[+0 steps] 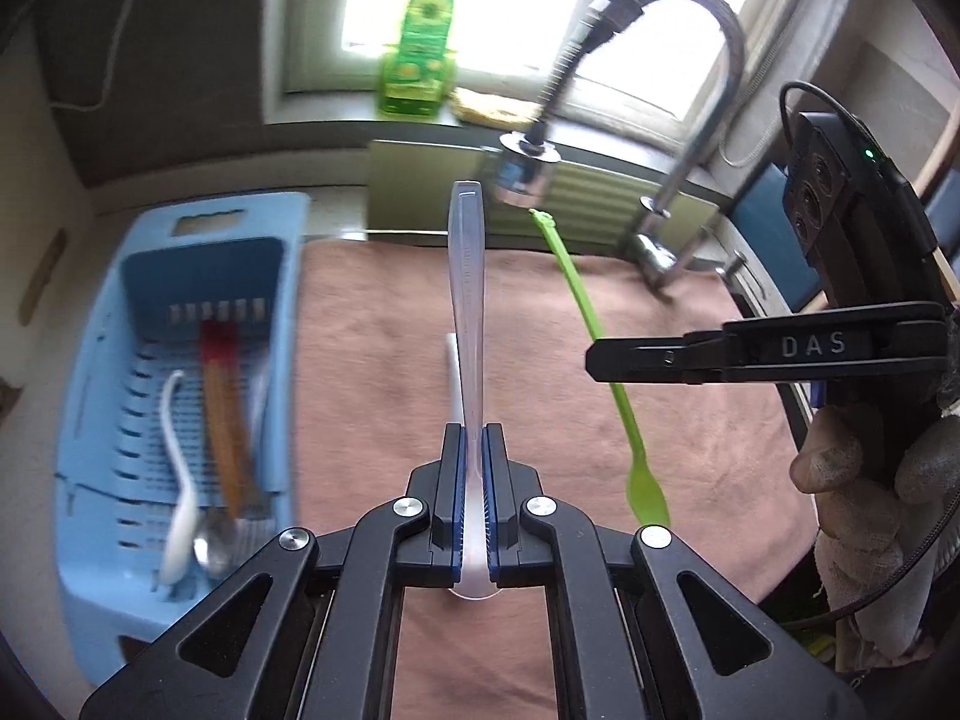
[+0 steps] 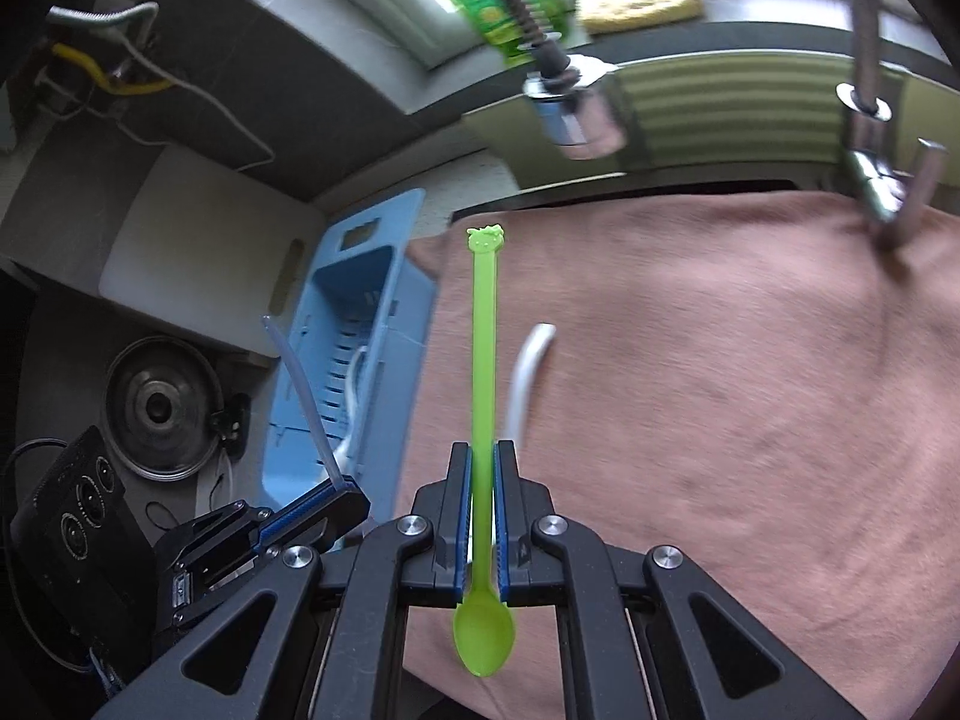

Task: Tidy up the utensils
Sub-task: 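Carry both plastic spoons over the blue basket and lower them in, then open both grippers and lift them out of the basket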

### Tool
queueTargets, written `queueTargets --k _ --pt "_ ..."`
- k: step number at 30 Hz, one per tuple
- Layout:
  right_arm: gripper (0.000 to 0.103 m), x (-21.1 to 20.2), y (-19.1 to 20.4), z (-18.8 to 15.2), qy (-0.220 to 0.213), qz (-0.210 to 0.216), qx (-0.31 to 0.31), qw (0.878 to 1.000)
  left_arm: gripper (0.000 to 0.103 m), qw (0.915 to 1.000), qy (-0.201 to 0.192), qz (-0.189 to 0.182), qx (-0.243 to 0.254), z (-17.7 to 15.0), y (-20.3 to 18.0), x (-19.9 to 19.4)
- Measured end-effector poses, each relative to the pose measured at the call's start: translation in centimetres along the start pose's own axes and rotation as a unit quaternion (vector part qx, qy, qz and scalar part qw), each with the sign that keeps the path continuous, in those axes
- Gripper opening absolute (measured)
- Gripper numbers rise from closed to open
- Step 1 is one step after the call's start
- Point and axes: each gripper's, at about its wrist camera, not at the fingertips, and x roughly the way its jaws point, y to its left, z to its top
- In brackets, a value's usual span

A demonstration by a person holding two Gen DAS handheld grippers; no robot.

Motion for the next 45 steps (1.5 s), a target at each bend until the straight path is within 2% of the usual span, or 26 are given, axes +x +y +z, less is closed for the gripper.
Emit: queueTargets --k 7,13,17,23,29,33,36,40,45 --pt "0.006 3.8 6.2 1.3 0.017 0.025 -0.032 0.999 0.004 0.9986 -0.008 0.036 -0.038 0.3 6.5 -1.6" --pt "0.006 7.7 9.9 2.4 0.036 0.034 -0.034 0.998 0.004 0.9959 0.011 0.059 -0.067 0.1 11.2 -1.2" --pt "0.006 10.3 11.2 2.8 0.050 0.030 -0.035 0.998 0.004 0.9949 0.033 0.059 -0.075 -0.2 13.5 -0.4" --pt "0.006 14.1 12.0 2.9 0.073 0.009 -0.037 0.997 0.004 0.9939 0.061 0.066 -0.065 -0.5 14.7 0.9" --pt "0.007 15.8 11.6 3.1 0.083 -0.008 -0.039 0.996 0.004 0.9936 0.071 0.065 -0.059 -0.6 15.1 1.9" --pt "0.008 16.0 11.6 3.1 0.083 -0.015 -0.041 0.996 0.005 0.9936 0.075 0.064 -0.055 -0.6 15.2 2.3" --pt "0.008 16.0 11.7 3.1 0.082 -0.020 -0.042 0.996 0.012 0.9934 0.076 0.065 -0.055 -0.5 15.2 2.3" --pt "0.014 15.3 11.7 3.1 0.074 -0.013 -0.043 0.996 0.016 0.9934 0.071 0.068 -0.060 -0.6 15.3 2.0" --pt "0.018 14.0 12.0 3.1 0.062 -0.006 -0.046 0.997 0.017 0.9936 0.065 0.074 -0.055 -0.6 14.8 1.4"
